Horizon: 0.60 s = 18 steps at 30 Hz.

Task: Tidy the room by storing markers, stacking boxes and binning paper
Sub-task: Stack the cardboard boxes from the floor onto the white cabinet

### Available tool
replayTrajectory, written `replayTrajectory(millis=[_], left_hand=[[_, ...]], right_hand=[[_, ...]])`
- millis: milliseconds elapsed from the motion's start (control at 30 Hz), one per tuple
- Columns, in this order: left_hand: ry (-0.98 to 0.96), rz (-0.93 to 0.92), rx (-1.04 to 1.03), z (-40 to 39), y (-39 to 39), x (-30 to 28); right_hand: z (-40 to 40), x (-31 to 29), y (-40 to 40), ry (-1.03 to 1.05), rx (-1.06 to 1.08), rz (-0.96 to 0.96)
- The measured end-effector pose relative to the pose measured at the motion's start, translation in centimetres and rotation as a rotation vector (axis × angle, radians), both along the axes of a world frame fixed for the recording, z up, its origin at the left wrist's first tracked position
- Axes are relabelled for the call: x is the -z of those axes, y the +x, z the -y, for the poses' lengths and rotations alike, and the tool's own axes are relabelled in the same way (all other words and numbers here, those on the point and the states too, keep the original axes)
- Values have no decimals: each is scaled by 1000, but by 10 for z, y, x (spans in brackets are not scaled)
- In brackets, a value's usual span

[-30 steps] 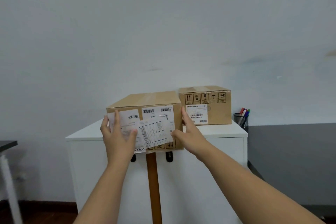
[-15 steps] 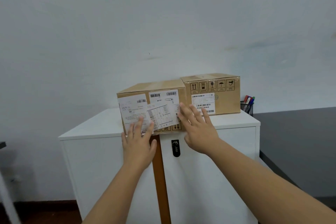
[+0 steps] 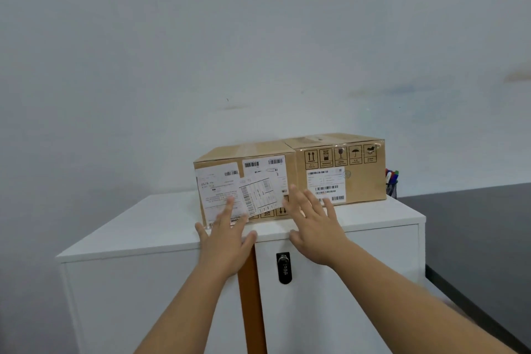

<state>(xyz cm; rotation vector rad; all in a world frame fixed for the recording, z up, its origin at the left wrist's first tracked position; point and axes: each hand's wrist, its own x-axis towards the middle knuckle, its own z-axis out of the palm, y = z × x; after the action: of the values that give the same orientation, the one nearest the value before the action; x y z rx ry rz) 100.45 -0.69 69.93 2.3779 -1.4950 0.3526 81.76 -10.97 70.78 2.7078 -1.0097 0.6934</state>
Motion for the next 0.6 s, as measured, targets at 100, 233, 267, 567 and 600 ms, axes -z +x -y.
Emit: replayTrajectory(millis=[100,233,267,567,600], left_hand=[[27,-76,37,10,10,-7],[64,-85,45,19,21,-9],[80,-79,43,21,23,-10],[198,-57,16,36,26,-14],[189,-44,17,34,23,-13]], right_hand=[[10,10,-7,47,19,6],[22,23,-20,169,63,-1],[24,25,-22,188,75,-1],[24,25,-28,180,80,-27],[23,26,-31,177,71,-30]])
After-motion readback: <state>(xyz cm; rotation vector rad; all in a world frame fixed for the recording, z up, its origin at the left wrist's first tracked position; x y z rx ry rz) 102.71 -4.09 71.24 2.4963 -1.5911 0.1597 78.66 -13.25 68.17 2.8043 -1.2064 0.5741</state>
